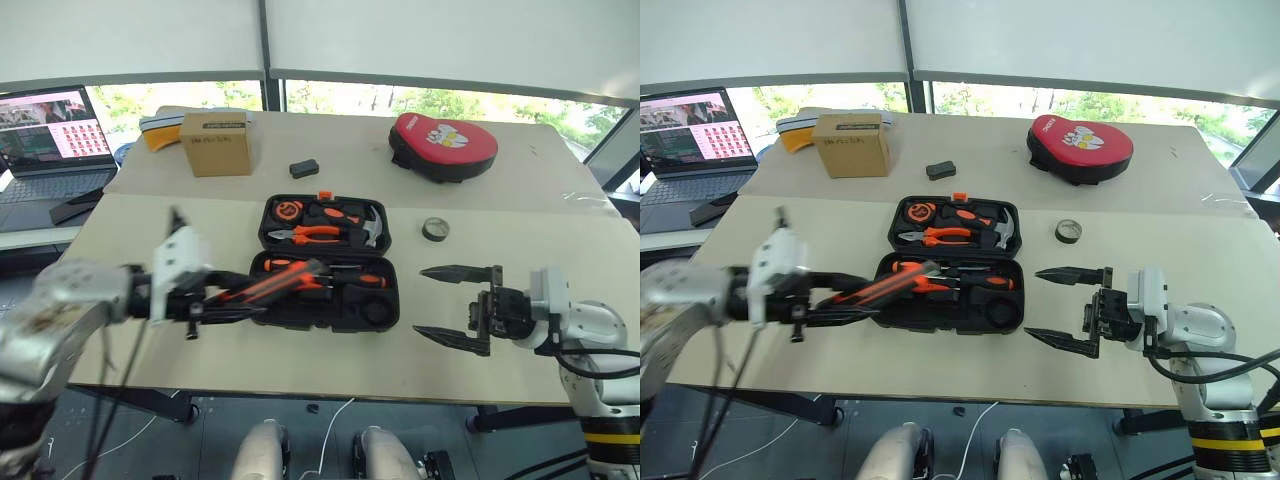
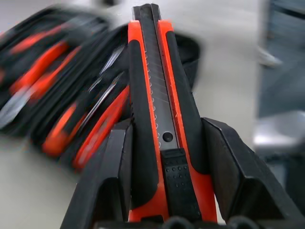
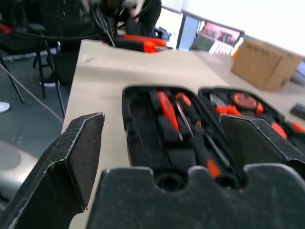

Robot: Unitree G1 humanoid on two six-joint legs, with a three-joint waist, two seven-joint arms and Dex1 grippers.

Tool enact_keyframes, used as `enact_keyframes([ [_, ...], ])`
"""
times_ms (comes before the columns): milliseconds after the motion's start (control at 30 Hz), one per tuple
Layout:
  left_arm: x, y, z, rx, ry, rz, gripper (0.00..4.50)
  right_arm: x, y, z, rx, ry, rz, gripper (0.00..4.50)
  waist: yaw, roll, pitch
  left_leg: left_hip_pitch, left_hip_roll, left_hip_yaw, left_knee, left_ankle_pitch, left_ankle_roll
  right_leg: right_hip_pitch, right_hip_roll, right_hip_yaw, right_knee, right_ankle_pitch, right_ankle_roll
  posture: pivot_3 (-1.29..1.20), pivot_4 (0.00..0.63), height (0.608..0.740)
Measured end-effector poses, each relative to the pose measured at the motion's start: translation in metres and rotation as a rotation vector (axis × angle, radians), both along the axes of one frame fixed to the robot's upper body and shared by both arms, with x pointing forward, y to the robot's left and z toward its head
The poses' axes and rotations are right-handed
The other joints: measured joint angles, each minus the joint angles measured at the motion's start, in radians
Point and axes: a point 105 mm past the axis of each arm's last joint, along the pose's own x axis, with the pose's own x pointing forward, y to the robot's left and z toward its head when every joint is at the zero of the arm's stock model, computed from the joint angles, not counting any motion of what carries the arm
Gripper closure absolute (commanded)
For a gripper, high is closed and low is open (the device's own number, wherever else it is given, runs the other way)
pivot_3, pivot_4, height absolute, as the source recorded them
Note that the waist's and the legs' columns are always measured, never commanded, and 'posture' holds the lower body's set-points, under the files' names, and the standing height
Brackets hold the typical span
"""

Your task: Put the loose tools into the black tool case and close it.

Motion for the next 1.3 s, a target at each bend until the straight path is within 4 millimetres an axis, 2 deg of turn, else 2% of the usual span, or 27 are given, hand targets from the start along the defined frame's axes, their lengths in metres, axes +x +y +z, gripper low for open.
enact_keyframes([
  [100,0.017,-0.007,-0.021,0.158,-0.016,-0.1,2.78,0.0,-0.004,-0.006,-0.023,0.017,-0.016,0.0,-0.019,0.0,0.0,-0.001,0.003,0.0,0.0,-0.001,0.001,-0.002,0.006,0.003,0.0,0.0,0.0,0.0,0.15,0.74],
  [233,0.034,-0.01,-0.038,0.283,-0.052,-0.152,2.78,-0.003,-0.004,-0.006,-0.029,0.019,-0.015,0.0,-0.022,0.0,0.001,-0.003,0.005,0.001,0.0,-0.001,0.0,-0.002,0.011,0.004,0.0,-0.001,0.0,0.0,0.15,0.74],
  [400,0.047,-0.009,-0.051,0.309,-0.059,-0.145,2.78,-0.012,-0.005,-0.01,-0.042,0.057,-0.031,0.0,-0.013,0.0,0.001,-0.005,0.005,0.001,0.002,-0.001,0.0,-0.002,0.011,0.006,0.0,-0.001,0.0,0.0,0.15,0.74],
  [733,0.054,-0.028,-0.058,0.272,-0.097,-0.172,2.78,-0.013,-0.003,-0.001,-0.011,0.036,-0.062,0.0,-0.01,0.0,0.001,-0.006,0.004,-0.001,0.004,-0.001,0.0,-0.002,0.01,0.006,0.001,-0.001,0.001,0.0,0.15,0.74],
  [1033,0.056,-0.028,-0.06,0.279,-0.078,-0.177,2.78,-0.011,-0.001,0.002,-0.006,0.026,-0.069,0.0,-0.009,0.0,0.001,-0.005,0.004,-0.002,0.005,-0.001,0.0,-0.001,0.011,0.006,0.002,-0.001,0.001,0.0,0.15,0.74],
  [1100,0.056,-0.027,-0.06,0.279,-0.071,-0.177,1.77,-0.01,0.0,0.003,-0.002,0.019,-0.066,0.0,-0.01,0.0,0.001,-0.005,0.004,-0.002,0.005,-0.001,0.0,-0.001,0.011,0.006,0.002,-0.001,0.001,0.0,0.15,0.74],
  [1233,0.062,-0.024,-0.056,0.239,-0.09,-0.154,0.41,-0.006,0.004,0.007,0.01,0.007,-0.062,0.0,-0.011,0.0,0.001,-0.005,0.004,-0.004,0.005,-0.001,0.0,-0.001,0.011,0.006,0.002,-0.001,0.001,0.0,0.15,0.74],
  [1300,0.063,-0.03,-0.052,0.172,-0.094,-0.161,0.41,-0.003,0.007,0.006,0.015,0.007,-0.052,0.0,-0.011,0.0,0.001,-0.006,0.004,-0.004,0.006,-0.001,0.0,-0.001,0.011,0.006,0.003,-0.001,0.001,0.0,0.15,0.74],
])
